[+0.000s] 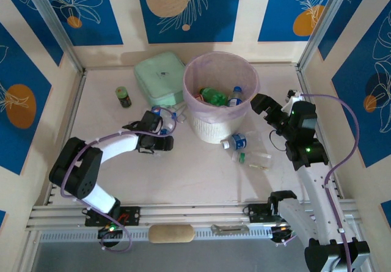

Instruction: Put the plastic bottles in the bin

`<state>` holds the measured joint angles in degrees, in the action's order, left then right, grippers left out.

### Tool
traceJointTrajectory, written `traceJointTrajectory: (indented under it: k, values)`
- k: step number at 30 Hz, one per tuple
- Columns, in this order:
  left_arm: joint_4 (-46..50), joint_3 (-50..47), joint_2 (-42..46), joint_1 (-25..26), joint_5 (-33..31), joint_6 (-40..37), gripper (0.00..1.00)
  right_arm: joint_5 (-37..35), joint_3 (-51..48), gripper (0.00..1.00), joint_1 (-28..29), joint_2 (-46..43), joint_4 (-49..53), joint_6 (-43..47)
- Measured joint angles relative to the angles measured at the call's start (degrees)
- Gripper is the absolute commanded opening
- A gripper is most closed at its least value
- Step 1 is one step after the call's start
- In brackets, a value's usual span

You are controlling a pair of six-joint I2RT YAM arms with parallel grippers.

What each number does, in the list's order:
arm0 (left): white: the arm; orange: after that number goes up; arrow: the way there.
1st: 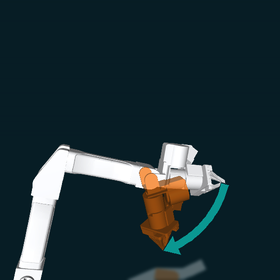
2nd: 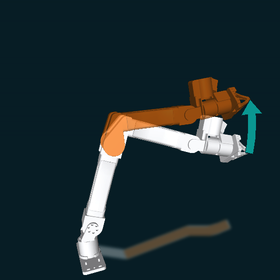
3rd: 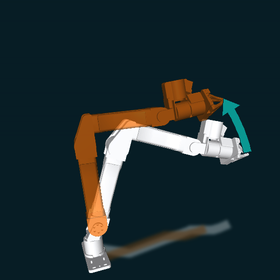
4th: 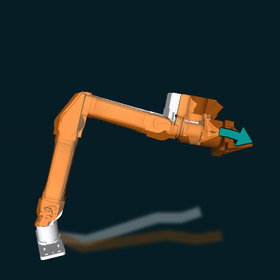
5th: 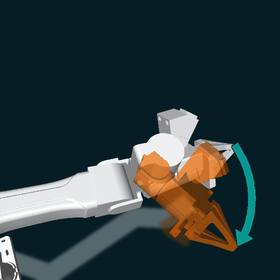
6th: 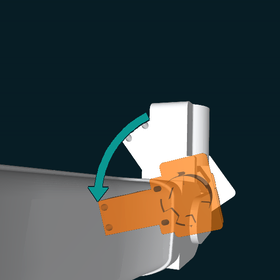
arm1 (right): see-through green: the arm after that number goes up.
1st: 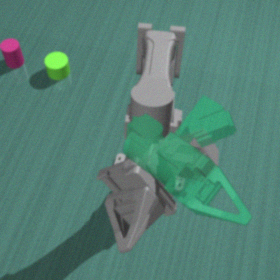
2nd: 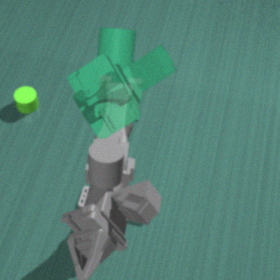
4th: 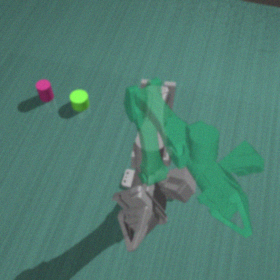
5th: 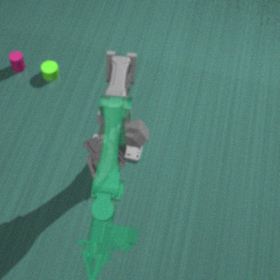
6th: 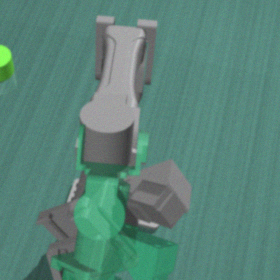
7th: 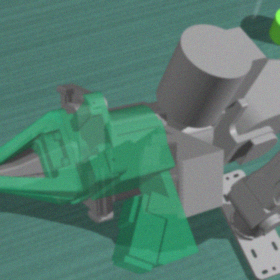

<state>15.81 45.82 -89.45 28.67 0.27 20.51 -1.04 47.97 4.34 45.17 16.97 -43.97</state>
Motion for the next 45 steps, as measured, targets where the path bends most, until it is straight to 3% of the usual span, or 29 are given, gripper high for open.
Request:
traceJointTrajectory:
  k: [10,14,21,30,40,45]
  values:
    - [0.07,0.55,-0.20,1.53,-2.45,-1.33,0.54,0.02,-0.33,0.99,-0.22,0.02,-0.31,-0.26]
    - [0.11,0.52,1.25,1.60,-2.49,-1.33,0.52,0.02,-0.63,0.99,-0.31,0.04,-0.31,-0.48]
    - [-0.35,0.92,12.09,1.60,-2.25,-0.04,0.53,0.02,-0.87,0.99,-0.31,0.04,-0.76,-0.68]
    - [-2.12,6.93,20.11,1.62,-1.68,1.05,0.52,0.09,-1.51,0.99,-0.31,0.02,-1.36,-1.31]
    - [-7.17,19.02,21.07,1.62,3.37,0.98,0.51,0.70,-1.62,0.99,-0.35,0.02,-1.60,-1.51]
    - [-10.19,28.83,16.55,1.64,8.22,0.52,0.51,1.36,-2.01,0.99,-0.35,0.00,-2.23,-2.01]
